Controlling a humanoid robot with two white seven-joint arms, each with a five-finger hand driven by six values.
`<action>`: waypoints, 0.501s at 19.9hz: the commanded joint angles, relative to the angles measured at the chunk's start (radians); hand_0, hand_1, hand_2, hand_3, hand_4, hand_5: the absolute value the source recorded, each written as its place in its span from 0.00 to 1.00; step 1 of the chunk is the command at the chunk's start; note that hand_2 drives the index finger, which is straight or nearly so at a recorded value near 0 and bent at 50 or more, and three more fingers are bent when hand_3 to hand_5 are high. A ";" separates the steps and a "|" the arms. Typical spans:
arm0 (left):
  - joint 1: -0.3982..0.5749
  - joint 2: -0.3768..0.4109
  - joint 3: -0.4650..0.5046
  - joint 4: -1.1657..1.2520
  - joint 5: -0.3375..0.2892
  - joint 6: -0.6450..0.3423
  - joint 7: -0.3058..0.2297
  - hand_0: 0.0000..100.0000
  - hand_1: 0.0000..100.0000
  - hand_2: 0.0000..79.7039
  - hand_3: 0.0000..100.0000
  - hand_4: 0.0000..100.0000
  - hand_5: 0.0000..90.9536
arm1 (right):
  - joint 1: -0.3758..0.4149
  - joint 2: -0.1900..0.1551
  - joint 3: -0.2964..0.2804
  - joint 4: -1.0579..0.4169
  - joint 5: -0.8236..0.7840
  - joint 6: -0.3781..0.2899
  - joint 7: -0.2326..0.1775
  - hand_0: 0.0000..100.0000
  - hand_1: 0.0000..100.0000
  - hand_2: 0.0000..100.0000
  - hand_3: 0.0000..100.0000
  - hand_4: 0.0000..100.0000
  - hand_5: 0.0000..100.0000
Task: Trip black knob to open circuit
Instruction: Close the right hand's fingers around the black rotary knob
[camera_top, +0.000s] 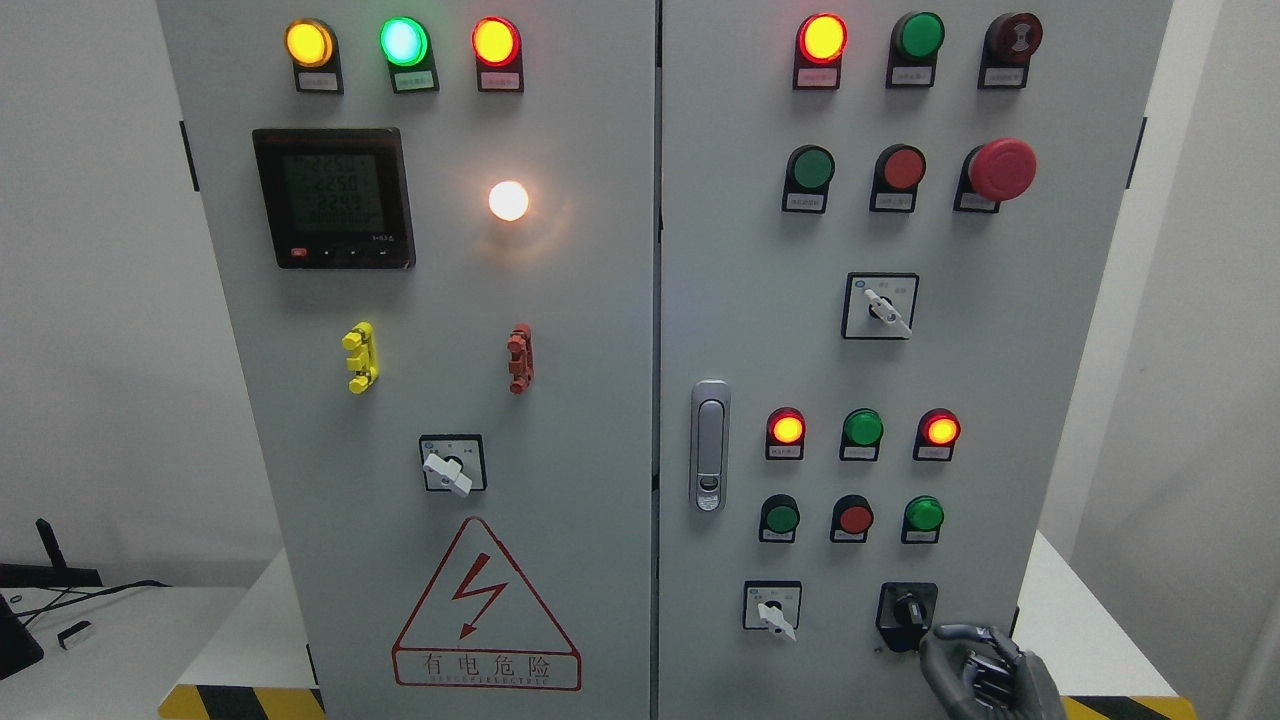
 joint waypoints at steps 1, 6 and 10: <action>0.000 0.000 0.000 0.000 -0.031 0.000 0.001 0.12 0.39 0.00 0.00 0.00 0.00 | 0.012 0.012 0.001 -0.028 0.021 0.001 0.005 0.43 0.80 0.46 1.00 0.99 0.93; 0.000 -0.001 0.000 0.000 -0.031 0.000 0.001 0.12 0.39 0.00 0.00 0.00 0.00 | 0.025 0.012 0.006 -0.046 0.021 0.001 0.005 0.43 0.80 0.46 1.00 0.99 0.93; 0.000 0.000 0.000 0.000 -0.031 0.000 0.001 0.12 0.39 0.00 0.00 0.00 0.00 | 0.026 0.012 0.015 -0.046 0.023 0.003 0.004 0.43 0.80 0.46 1.00 0.99 0.93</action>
